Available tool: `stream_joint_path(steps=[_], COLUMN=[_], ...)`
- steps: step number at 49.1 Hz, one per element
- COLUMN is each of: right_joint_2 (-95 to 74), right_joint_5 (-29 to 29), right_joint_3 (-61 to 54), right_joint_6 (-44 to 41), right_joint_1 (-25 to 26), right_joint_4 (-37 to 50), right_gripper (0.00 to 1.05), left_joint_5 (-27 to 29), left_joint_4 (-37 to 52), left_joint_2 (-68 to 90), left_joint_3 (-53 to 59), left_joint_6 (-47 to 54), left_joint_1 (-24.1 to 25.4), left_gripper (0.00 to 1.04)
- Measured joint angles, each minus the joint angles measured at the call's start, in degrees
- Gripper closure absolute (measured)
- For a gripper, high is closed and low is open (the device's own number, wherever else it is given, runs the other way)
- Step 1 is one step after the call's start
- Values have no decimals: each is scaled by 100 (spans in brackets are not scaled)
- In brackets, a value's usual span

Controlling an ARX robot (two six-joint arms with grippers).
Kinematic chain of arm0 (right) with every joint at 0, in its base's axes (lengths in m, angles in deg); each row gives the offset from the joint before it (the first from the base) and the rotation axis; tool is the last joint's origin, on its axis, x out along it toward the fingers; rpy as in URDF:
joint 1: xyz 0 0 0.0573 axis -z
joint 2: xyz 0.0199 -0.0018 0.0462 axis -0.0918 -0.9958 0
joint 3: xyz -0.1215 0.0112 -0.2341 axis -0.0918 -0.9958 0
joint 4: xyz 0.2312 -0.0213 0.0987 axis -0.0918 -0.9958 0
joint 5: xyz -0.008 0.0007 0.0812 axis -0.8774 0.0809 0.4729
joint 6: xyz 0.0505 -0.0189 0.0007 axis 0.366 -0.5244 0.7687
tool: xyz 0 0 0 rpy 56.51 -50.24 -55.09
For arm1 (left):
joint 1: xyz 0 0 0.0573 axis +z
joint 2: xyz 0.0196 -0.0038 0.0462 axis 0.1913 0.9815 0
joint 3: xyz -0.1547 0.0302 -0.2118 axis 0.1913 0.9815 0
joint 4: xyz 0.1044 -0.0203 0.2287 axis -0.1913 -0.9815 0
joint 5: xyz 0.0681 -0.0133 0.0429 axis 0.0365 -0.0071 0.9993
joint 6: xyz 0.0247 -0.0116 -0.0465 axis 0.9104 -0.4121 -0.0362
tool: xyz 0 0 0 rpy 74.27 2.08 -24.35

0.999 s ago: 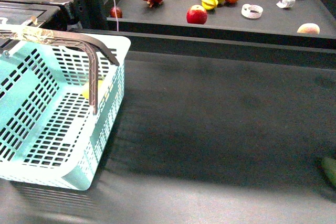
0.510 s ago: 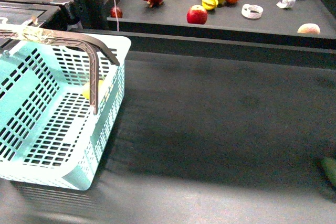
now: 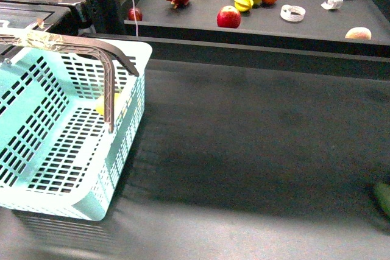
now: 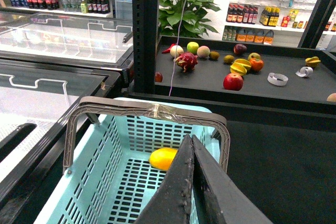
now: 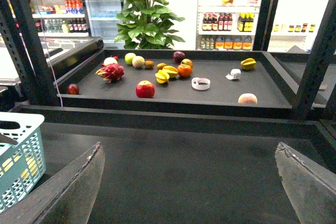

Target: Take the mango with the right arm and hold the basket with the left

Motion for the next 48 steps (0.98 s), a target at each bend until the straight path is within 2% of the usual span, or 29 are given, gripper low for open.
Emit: stream_joint_path(steps=[12, 15, 17, 48], right_joint_2=[0, 0, 0, 0], right_joint_5=[-2, 0, -2, -2], right_joint_3=[0, 0, 0, 0], right_joint_6=[0, 0, 2, 0], right_joint_1=[0, 0, 0, 0], right_joint_4=[0, 0, 0, 0], right_gripper=[8, 8, 8, 8], left_joint_5=[0, -4, 0, 0], left_joint_4=[-382, -1158, -1346, -1403], left_joint_2=[-380, -968, -1215, -1364], left_joint_3=[0, 0, 0, 0], left_joint_6=[-2, 0, 0, 2], left_joint_1=[-2, -2, -2, -2], left_gripper=[103, 103, 103, 103])
